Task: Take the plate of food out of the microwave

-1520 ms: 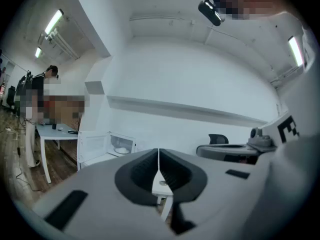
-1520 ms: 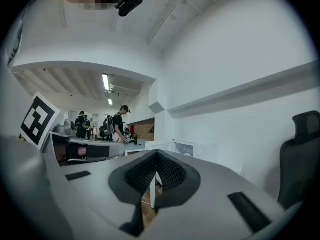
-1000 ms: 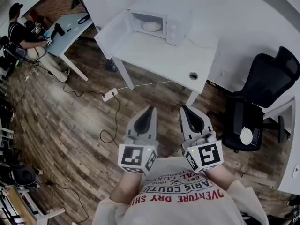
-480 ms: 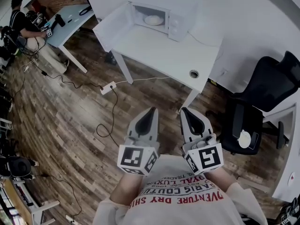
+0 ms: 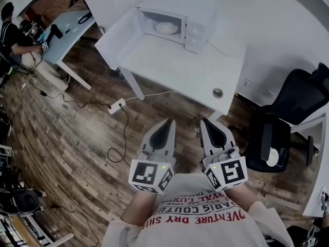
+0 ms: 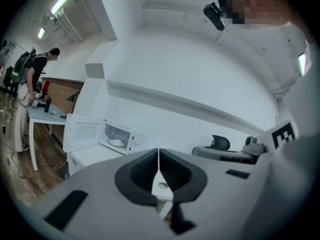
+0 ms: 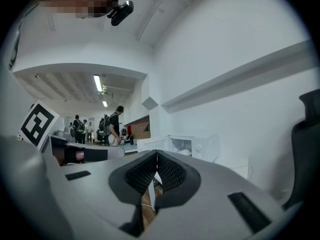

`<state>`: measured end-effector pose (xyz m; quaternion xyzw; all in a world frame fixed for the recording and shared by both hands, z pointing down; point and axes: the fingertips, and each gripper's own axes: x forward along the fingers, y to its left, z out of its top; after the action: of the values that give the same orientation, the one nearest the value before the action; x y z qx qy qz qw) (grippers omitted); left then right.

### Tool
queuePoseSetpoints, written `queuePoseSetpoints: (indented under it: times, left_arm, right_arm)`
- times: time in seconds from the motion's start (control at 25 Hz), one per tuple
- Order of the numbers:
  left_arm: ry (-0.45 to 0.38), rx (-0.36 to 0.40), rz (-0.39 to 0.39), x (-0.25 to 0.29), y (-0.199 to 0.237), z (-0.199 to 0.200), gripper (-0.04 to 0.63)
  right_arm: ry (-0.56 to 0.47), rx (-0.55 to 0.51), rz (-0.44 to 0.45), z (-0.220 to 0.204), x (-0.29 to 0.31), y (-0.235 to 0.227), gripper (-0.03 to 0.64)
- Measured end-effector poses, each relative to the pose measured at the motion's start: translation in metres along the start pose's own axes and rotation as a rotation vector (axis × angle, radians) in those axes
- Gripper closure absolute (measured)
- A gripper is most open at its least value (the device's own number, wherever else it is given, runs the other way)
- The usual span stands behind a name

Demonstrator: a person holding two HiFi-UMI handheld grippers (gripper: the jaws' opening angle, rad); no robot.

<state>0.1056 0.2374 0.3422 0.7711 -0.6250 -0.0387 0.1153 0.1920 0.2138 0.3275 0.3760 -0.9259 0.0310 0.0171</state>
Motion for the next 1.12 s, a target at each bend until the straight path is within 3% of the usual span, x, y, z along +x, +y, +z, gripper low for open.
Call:
queuePoseSetpoints:
  times: [0.68, 1.12]
  left_arm:
    - [0.056, 0.043, -0.148, 0.136, 0.213, 0.077, 0.584]
    - [0.090, 0.028, -0.122, 0.219, 0.272, 0.074, 0.584]
  right_arm:
    - [-0.005, 0.048, -0.171, 0.029, 0.256, 0.000, 0.605]
    - [0.017, 0.052, -0.185, 0.019, 0.341, -0.048, 0.606]
